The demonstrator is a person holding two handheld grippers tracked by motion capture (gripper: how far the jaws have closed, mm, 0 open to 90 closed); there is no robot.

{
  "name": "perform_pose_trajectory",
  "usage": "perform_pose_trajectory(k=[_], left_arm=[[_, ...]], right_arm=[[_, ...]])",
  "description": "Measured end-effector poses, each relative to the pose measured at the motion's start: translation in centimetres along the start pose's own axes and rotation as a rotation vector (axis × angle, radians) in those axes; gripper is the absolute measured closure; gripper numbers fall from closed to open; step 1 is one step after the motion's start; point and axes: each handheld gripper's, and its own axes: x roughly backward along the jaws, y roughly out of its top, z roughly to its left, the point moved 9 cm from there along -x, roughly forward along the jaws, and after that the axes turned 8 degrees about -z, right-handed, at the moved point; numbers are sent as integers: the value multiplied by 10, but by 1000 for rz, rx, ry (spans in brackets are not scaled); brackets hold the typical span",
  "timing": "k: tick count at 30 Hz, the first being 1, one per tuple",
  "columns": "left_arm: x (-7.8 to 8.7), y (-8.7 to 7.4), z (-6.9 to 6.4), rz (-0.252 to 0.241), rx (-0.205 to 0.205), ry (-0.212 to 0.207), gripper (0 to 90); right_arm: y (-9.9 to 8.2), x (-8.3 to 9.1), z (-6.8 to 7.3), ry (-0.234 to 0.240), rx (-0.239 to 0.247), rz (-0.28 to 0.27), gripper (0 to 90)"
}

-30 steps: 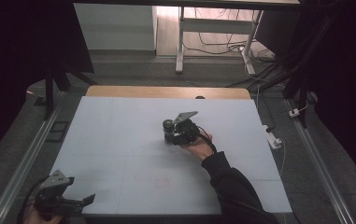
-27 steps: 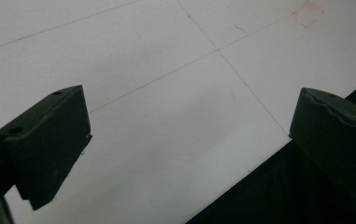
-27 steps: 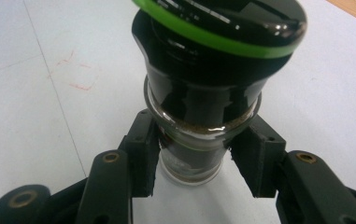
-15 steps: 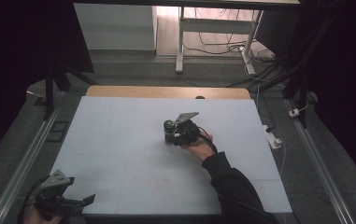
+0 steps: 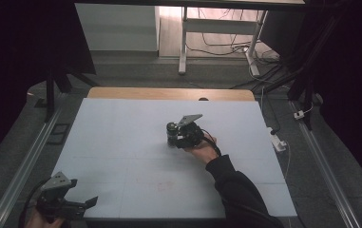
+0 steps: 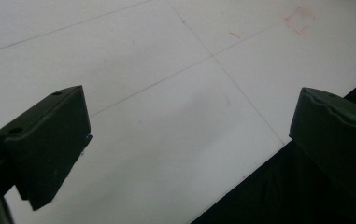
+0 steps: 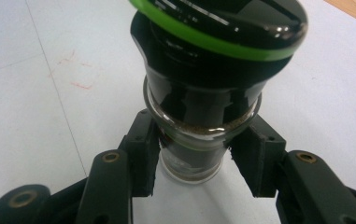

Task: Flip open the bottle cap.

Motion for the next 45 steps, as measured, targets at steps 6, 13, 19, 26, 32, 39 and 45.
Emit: perform_pose_trajectory(k=[6, 13, 19, 26, 32, 39, 45], left_arm=[[0, 8, -1, -26, -22, -12, 0], [-4, 17, -3, -46, -39, -57, 0], [-14, 25, -6, -57, -58, -106, 0], [-22, 36, -6, -75, -80, -116, 0], [-29, 51, 3, -99, -79, -112, 0], [-45, 70, 3, -106, -114, -121, 0], [-59, 85, -2, -100, -123, -145, 0]], right_arm=[[0, 0, 0, 1, -1, -4, 524], [0, 0, 0, 1, 4, -5, 524], [0, 0, 0, 2, 5, -4, 523], [0, 0, 0, 2, 5, -4, 524], [-1, 0, 0, 3, 6, -4, 524], [0, 0, 0, 7, 4, -5, 524], [0, 0, -1, 10, 5, -4, 524]])
